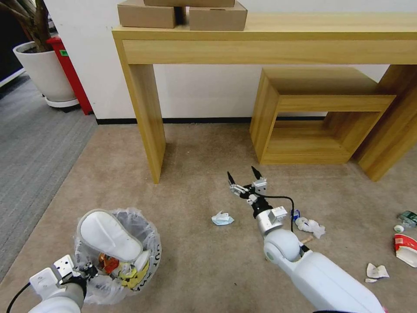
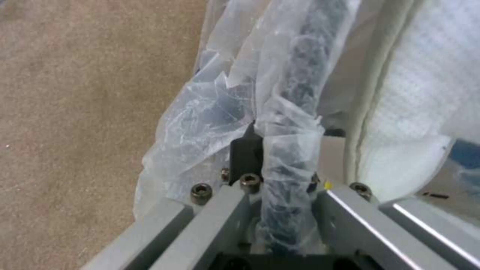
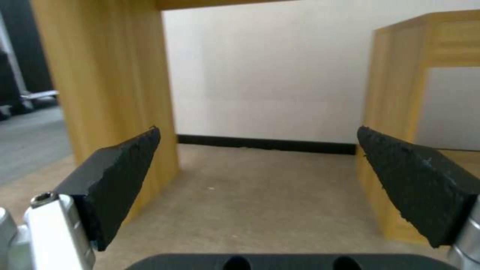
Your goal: Pick up the trash bin and place the garbage on the floor into it.
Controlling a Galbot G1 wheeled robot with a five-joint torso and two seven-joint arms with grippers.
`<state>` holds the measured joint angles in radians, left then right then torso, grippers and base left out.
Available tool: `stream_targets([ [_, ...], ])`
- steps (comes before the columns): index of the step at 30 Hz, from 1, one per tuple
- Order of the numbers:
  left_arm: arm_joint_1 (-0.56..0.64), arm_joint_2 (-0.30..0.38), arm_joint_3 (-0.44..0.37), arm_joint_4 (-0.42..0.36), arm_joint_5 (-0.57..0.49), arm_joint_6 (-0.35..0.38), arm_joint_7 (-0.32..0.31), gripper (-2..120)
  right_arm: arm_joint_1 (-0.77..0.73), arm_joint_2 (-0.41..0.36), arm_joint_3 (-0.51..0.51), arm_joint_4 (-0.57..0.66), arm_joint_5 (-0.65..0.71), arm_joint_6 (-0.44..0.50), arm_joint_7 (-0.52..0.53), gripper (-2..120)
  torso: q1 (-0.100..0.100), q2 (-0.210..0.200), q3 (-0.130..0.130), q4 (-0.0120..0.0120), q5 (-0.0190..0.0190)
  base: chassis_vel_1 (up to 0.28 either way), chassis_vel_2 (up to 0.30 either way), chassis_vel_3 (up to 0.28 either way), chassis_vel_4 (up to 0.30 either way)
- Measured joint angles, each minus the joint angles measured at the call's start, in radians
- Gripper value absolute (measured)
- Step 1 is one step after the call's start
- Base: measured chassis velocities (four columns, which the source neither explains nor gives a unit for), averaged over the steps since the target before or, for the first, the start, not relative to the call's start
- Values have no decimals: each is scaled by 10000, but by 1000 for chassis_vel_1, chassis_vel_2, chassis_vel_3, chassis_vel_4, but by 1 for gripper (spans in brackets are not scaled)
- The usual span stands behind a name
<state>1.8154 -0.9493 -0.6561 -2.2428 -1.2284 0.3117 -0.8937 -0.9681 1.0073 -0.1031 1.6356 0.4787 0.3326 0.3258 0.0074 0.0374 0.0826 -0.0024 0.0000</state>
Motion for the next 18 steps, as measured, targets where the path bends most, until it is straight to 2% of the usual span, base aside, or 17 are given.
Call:
stream_targets([
  [7, -27, 22, 102, 78, 69, 0, 59, 0, -660, 222, 381, 78, -745, 366, -194, 100, -1, 1, 0, 2, -1, 0, 0, 0, 0],
  [18, 79, -99, 134, 109, 259, -2, 178, 0, -721, 255, 223, -50, -1076, 601, -438, 100, 0, 0, 0, 2, -1, 0, 0, 0, 0],
])
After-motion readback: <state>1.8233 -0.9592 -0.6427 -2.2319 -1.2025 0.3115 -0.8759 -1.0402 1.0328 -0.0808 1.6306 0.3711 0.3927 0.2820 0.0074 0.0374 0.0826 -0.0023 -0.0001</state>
